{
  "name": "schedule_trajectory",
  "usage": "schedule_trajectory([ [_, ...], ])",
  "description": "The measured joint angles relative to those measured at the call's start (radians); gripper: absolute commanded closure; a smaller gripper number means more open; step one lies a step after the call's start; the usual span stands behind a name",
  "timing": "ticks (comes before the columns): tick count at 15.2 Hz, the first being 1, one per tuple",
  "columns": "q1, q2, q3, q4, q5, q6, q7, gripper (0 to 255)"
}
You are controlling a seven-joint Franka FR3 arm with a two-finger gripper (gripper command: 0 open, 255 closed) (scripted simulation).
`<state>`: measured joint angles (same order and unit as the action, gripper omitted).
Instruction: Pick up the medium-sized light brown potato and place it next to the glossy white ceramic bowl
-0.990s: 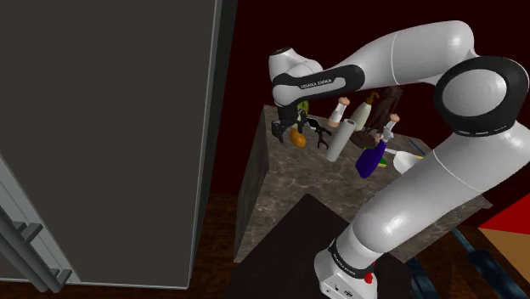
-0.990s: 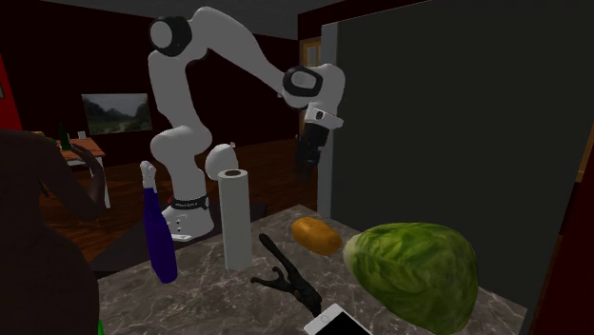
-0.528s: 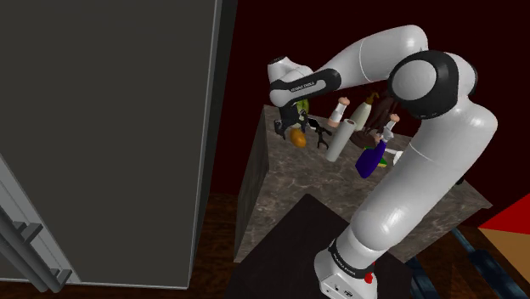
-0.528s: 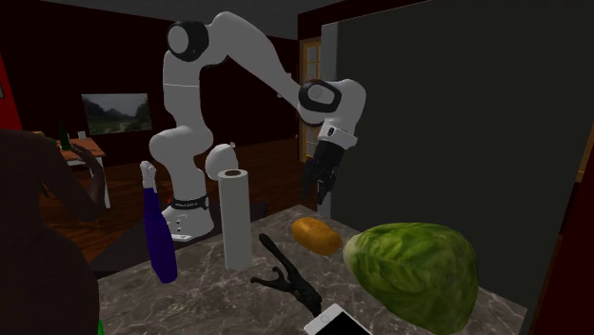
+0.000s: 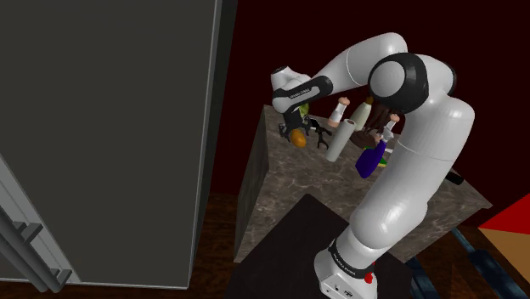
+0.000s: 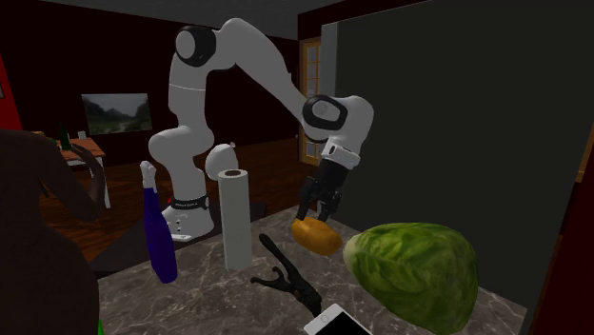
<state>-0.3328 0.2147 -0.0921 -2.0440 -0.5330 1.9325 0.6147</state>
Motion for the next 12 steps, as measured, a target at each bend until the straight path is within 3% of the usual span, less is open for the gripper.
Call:
schedule_trajectory([
  [10,-0.011,0.013,-0.009,-0.028,-0.013,0.044,0.009,0],
  [11,-0.011,0.013,-0.009,-0.028,-0.013,0.044,0.009,255],
  [12,-0.011,0.013,-0.009,-0.028,-0.013,0.044,0.009,255],
])
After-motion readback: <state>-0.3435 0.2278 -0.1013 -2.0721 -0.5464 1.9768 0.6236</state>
